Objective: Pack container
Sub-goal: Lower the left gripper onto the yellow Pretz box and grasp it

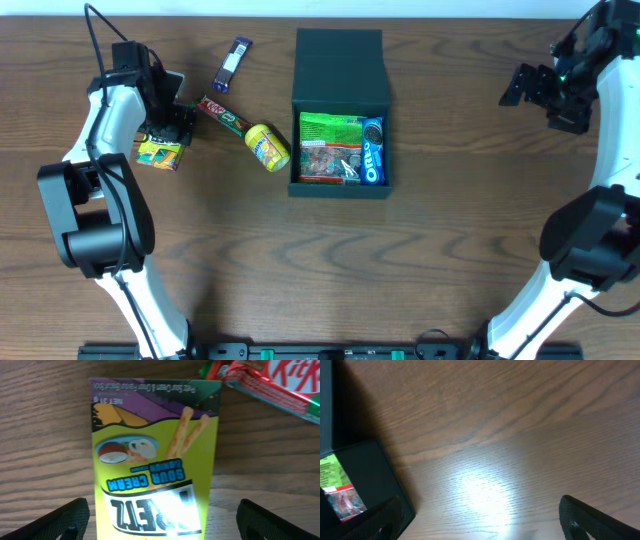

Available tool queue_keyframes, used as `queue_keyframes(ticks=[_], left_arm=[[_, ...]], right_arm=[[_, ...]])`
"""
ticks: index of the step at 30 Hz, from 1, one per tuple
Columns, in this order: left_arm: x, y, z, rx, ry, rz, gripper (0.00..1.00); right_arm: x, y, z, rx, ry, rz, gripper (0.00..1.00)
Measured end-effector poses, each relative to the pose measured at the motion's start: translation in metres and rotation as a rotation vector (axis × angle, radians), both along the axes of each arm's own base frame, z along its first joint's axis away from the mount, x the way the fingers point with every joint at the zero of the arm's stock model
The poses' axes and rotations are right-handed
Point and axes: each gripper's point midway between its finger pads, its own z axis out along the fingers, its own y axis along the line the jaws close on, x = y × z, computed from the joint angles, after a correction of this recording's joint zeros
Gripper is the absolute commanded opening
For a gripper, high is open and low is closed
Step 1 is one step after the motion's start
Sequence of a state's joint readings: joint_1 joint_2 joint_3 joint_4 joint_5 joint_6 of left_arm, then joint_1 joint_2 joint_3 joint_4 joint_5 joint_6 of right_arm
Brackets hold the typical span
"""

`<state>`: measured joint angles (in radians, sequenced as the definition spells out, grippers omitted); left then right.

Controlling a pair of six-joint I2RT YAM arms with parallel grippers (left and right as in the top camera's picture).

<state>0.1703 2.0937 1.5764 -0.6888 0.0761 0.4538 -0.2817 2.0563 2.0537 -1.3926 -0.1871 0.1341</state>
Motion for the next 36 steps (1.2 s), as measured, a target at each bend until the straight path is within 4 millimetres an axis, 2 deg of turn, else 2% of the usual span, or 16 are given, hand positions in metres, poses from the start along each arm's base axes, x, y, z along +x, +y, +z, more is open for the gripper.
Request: queue_keyframes(ticks=[7,15,23,36], left_arm=[[0.001,0.014,0.0,-0.015,-0.015,0.031,0.95],[0.0,0.004,-0.015,-0.081,0.008,0.017,0.95],[-0.003,0.003,-0.036,-0.09,0.046,0.019,0.95],[0.003,0.004,-0.035,-0.086,0.024,0.017,0.96]], right_arm=[[0.0,0.01,0.0,0.005,0.009,0.008,0.99],[0.004,0.035,0.0,0.005,0.011,0.066,0.99],[0.004,0.036,0.0,0.005,0.011,0.069,0.99],[0.004,0.036,0.0,0.005,0.011,0.069,0.99]])
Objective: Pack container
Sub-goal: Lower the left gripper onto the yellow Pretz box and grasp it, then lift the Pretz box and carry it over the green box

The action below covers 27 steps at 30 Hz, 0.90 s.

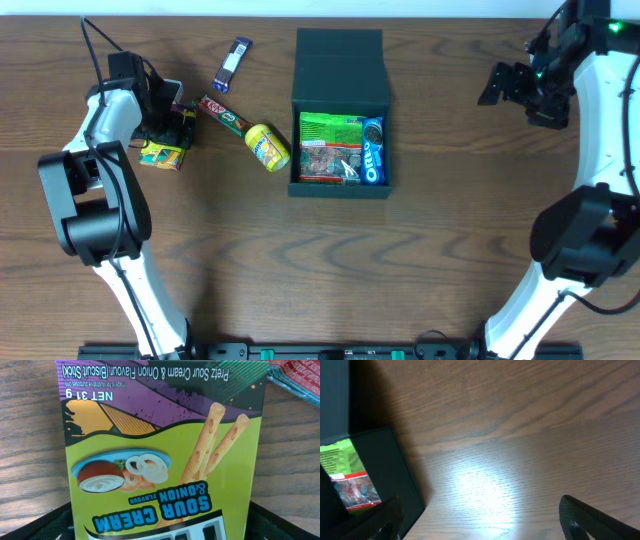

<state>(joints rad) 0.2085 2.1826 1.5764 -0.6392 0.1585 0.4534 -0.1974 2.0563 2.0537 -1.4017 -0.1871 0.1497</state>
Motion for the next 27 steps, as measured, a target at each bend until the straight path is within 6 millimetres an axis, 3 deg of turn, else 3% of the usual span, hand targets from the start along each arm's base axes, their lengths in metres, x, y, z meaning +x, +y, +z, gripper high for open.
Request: queue_keyframes(ticks=[7,8,13,27], left_arm=[[0.0001,0.0,0.0,-0.004,0.0,0.015,1.0],[0.0001,-0.0001,0.0,-0.007,0.001,0.025,0.94],[0.0003,-0.0006,0.0001,-0.02,0.002,0.06,0.81],[0.0013,-0.0005,0.0004,-0.029,0.0,0.1,0.79]], right_arm=[[0.0,0.0,0.0,0.0,0.0,0.0,0.99],[0.0,0.0,0.0,0.0,0.0,0.0,0.99],[0.0002,0.0,0.0,0.0,-0.001,0.0,0.99],[0.0008,-0.0002,0.0001,-0.001,-0.003,0.0,0.99]])
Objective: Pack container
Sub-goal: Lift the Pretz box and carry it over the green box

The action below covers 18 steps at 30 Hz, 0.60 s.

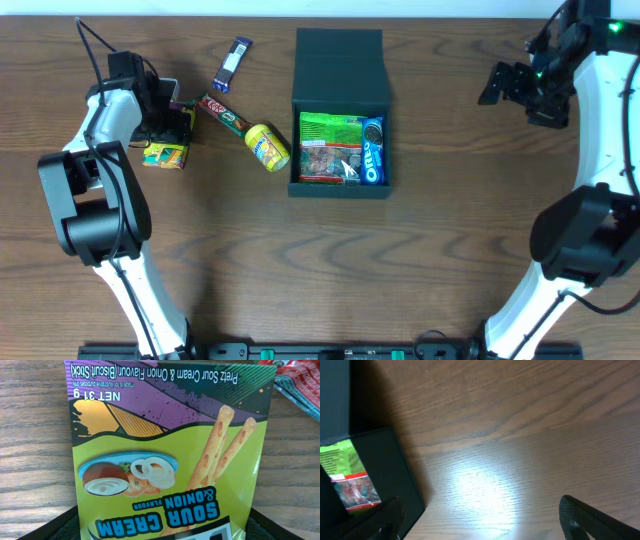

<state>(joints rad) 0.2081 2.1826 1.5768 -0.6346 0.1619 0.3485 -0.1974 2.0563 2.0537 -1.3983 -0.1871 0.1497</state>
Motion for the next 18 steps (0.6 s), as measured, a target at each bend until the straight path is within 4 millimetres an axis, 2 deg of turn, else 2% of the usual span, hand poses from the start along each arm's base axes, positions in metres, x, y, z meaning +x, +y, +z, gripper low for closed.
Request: queue_keyframes(ticks=[5,12,18], left_arm=[[-0.002,-0.007,0.007,-0.01,0.029,0.005,0.78],[0.031,-0.031,0.06,-0.004,-0.042,-0.033,0.77],[0.035,-0.052,0.083,-0.013,-0.041,-0.045,0.77]], right_arm=[[0.0,0.0,0.0,0.0,0.0,0.0,0.99],[0.0,0.0,0.0,0.0,0.0,0.0,0.99],[0.001,-0.001,0.0,-0.005,-0.003,-0.001,0.99]])
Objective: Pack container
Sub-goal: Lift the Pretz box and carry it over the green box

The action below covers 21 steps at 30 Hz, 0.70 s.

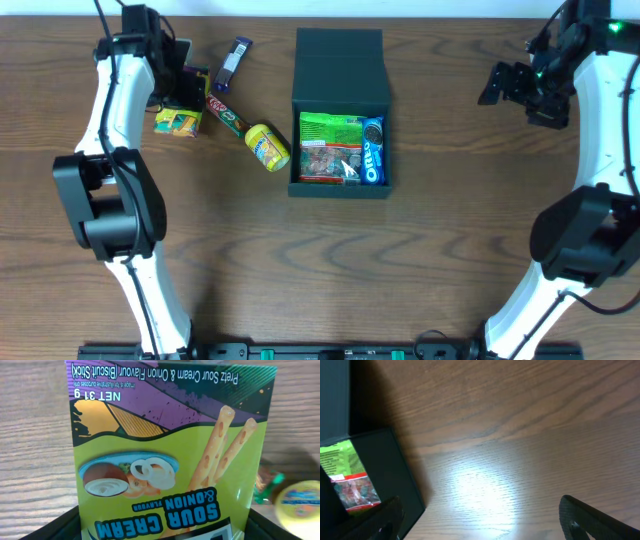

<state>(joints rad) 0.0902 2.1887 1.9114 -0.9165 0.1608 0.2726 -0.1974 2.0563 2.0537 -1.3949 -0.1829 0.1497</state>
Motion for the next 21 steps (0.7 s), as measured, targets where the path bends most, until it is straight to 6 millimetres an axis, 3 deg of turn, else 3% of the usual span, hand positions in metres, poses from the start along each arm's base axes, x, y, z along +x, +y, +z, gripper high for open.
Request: queue_keyframes(ticks=[5,12,16,21], left_arm=[[0.003,-0.035,0.01,-0.006,-0.007,-0.043,0.77],[-0.003,-0.117,0.019,-0.02,-0.013,-0.164,0.78],[-0.019,-0.173,0.019,-0.028,0.004,-0.252,0.78],[-0.046,-0.221,0.017,-0.024,0.045,-0.348,0.78]], right_arm=[[0.001,-0.009,-0.001,-0.046,0.0,-0.01,0.99],[0.001,-0.035,-0.001,-0.089,-0.009,-0.06,0.99],[-0.002,-0.065,0.0,-0.101,-0.024,-0.126,0.99],[-0.003,-0.084,0.001,-0.109,-0.037,-0.168,0.99]])
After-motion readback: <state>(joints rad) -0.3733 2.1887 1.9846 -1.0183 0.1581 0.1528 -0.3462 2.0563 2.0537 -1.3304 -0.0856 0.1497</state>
